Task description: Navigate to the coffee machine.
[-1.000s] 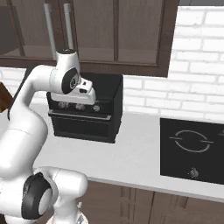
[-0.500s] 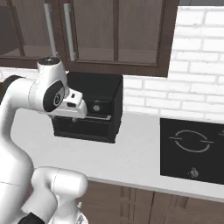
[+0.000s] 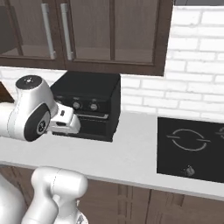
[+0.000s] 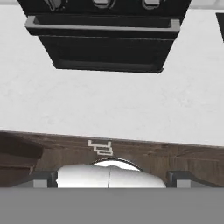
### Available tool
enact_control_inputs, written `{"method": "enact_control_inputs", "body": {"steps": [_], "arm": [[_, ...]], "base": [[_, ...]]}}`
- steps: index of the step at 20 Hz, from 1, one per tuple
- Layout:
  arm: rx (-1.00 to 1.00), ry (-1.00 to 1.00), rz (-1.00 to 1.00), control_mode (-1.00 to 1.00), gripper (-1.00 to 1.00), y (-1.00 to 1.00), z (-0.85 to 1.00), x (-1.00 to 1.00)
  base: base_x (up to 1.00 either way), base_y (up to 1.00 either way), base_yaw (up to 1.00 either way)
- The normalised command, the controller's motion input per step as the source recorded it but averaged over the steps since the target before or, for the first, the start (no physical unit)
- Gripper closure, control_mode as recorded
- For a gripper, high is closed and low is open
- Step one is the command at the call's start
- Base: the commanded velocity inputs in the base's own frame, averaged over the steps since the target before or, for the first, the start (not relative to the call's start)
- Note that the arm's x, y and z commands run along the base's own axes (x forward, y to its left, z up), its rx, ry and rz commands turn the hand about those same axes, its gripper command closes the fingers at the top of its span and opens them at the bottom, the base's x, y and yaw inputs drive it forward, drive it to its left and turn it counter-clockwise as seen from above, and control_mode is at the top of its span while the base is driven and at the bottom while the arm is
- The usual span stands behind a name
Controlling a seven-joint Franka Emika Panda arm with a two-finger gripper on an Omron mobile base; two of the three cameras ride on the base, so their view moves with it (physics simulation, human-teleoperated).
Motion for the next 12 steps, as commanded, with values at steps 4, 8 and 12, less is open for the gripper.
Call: {"method": "enact_control_inputs", "body": {"steps": [4, 8, 12], "arm": [[0.00, 0.00, 0.00, 1.00, -1.00, 0.00, 0.00, 0.00], [0.00, 0.00, 0.00, 1.00, -1.00, 0.00, 0.00, 0.00], [0.00, 0.00, 0.00, 1.00, -1.00, 0.00, 0.00, 0.00]], "base": [[-0.25, -0.66, -0.34], [0.00, -0.67, -0.75], [0.00, -0.26, -0.91]]}}
